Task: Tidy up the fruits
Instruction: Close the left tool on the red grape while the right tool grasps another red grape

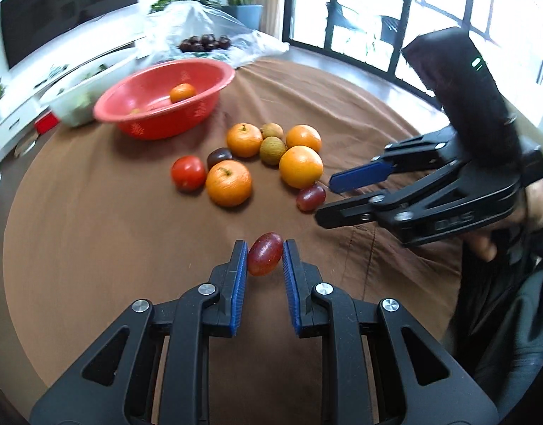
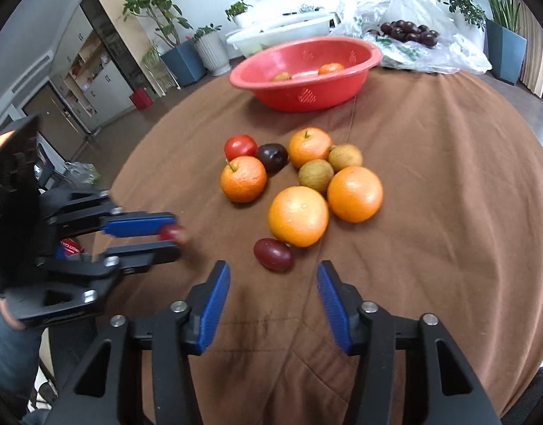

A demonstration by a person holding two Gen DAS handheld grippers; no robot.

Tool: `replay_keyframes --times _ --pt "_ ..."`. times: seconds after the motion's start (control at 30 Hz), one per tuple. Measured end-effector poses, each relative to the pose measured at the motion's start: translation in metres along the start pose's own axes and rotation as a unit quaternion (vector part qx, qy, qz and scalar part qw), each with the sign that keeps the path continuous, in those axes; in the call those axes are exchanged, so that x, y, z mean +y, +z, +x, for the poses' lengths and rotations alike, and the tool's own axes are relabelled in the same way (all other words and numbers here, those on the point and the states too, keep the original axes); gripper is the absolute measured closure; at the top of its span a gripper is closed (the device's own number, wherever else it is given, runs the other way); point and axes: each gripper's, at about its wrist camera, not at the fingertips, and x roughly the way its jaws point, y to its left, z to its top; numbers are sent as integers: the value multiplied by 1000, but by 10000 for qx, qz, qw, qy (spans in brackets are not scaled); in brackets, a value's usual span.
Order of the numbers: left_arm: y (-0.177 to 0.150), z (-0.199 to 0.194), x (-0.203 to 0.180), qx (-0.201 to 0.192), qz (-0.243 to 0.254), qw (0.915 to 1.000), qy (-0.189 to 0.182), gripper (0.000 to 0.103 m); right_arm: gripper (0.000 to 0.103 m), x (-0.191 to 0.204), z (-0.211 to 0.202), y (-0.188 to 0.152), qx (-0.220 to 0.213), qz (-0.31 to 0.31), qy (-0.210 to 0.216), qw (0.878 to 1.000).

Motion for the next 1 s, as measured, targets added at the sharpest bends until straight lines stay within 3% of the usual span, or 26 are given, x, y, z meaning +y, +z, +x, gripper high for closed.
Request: replay_keyframes --times 0.17,0.33,0.57,0.77,1.0 --pt "-10 -14 -1 -237 -215 9995 -36 84 55 14 6 2 -95 -174 -484 9986" --pt "-12 -22 -4 -393 -308 9987 -85 84 66 20 11 4 -163 -71 -1008 9947" --pt "-18 -30 -3 -507 -463 9976 -113 84 67 34 17 2 -201 -349 -1526 9875" --pt "-19 -31 -3 -532 -535 9971 -106 84 75 36 16 -1 -197 -455 -1614 9856" --pt "-19 -25 -2 -458 -574 9972 -110 84 76 29 8 -3 -144 -143 -1298 9913"
